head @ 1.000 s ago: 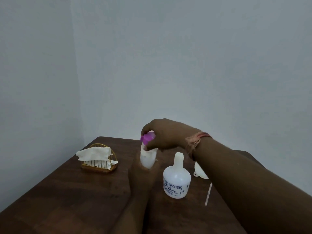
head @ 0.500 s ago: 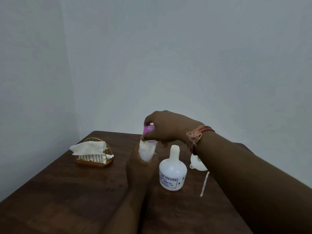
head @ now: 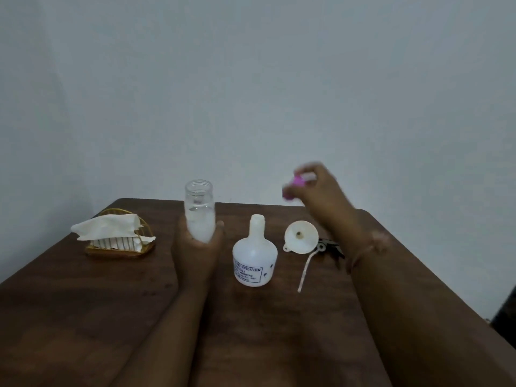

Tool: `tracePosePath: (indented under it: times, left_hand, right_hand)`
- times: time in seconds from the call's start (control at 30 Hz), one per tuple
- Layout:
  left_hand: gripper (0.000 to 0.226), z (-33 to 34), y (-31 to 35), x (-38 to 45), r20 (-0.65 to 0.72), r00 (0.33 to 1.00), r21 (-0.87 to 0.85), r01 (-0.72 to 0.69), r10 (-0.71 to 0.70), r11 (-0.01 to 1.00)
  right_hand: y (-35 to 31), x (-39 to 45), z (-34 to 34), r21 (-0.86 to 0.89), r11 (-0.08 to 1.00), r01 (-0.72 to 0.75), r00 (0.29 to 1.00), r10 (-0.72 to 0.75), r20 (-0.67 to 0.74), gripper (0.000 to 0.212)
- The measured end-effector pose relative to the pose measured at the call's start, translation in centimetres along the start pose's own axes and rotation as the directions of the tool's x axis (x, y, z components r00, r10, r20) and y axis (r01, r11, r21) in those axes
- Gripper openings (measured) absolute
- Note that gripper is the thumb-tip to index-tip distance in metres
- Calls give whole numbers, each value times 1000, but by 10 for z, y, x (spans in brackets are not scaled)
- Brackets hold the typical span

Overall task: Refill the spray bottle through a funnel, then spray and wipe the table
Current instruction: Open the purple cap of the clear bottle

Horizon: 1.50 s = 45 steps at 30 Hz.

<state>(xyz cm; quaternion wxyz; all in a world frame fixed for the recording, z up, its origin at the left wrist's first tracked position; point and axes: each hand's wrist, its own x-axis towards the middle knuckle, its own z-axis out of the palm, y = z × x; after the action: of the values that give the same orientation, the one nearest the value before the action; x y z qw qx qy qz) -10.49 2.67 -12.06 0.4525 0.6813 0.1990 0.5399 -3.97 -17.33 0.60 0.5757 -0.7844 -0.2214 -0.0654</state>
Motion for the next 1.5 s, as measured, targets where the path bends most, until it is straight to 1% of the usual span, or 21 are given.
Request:
tracePosePath:
  times: [0.07,0.17,0.33,0.43,0.57,0.63,0.7,0.77,0.83,0.93,1.03,1.07,1.1,1.17,1.2,1.23,1.27,1.33,1.4,1.47,1.5]
  left_hand:
    - [42,3,5,-1,1,1000,-38,0,0,999]
    - [42,5,4,-2,40,999,-99,27,-23,995]
    - [54,7,-1,-2,96,995,-148,4,10,989]
    - [64,6,-6,-3,166,985,-142,-15,39,990]
    - [60,1,6,-7,242,968,-210,-16,67,978]
    - [50,-2,13,-6,261,962,-258,-7,77,966]
    - [36,-6,21,-3,278,958,-347,26,76,937]
    - [24,-10,29,-1,300,951,-461,72,79,884]
    - [17,-11,38,-2,364,923,-580,122,122,805]
    - [41,-5,50,-17,477,863,-699,257,166,668]
    - [92,10,49,-30,577,816,-721,481,47,499]
    - [97,13,44,-32,573,819,-706,488,9,513]
    - [93,15,39,-33,544,839,-657,432,-7,618]
    - [60,18,31,-30,421,907,-374,169,4,912]
    - [45,16,29,-29,384,923,-191,82,-3,978]
    - [44,18,25,-27,411,911,-47,42,-19,998]
    - [57,19,19,-27,502,862,92,21,-65,996]
    - [98,22,10,-31,706,672,328,-30,-224,944]
    - [129,28,-4,-31,783,533,411,-54,-322,910]
    - [142,34,-14,-23,777,515,399,43,-363,916]
    - [140,36,-19,-20,757,550,374,79,-353,924]
  right_hand:
    - [46,-19,4,-191,974,-126,992,129,5,31]
    - [88,-40,17,-480,874,-81,985,145,97,24]
    - [95,-40,27,-663,747,-57,990,130,61,16]
    - [98,-38,31,-731,679,-69,977,194,88,15]
    - [97,-35,20,-650,753,-102,969,223,106,10]
    - [86,-33,14,-548,834,-64,996,86,15,6]
    - [64,-34,14,-267,962,52,998,-61,-26,9]
    - [36,-43,18,-2,982,190,978,-190,83,14]
    - [17,-56,29,93,959,269,925,-284,252,31]
    - [13,-66,48,96,952,291,855,-304,420,66]
    - [19,-67,49,186,951,249,867,-304,394,74]
    - [21,-67,45,193,952,239,881,-296,369,73]
    - [22,-66,41,209,952,224,896,-285,339,71]
    - [24,-61,31,277,945,175,935,-248,253,68]
    - [25,-56,26,304,938,165,954,-230,194,67]
    - [26,-51,22,317,933,171,966,-222,133,65]
    - [27,-45,18,322,930,178,974,-214,79,62]
    - [32,-36,13,337,925,177,983,-185,-9,59]
    - [40,-28,12,327,929,172,985,-162,-56,61]
    - [49,-21,13,287,943,170,985,-160,-58,66]
    - [52,-18,14,264,949,173,985,-166,-48,69]
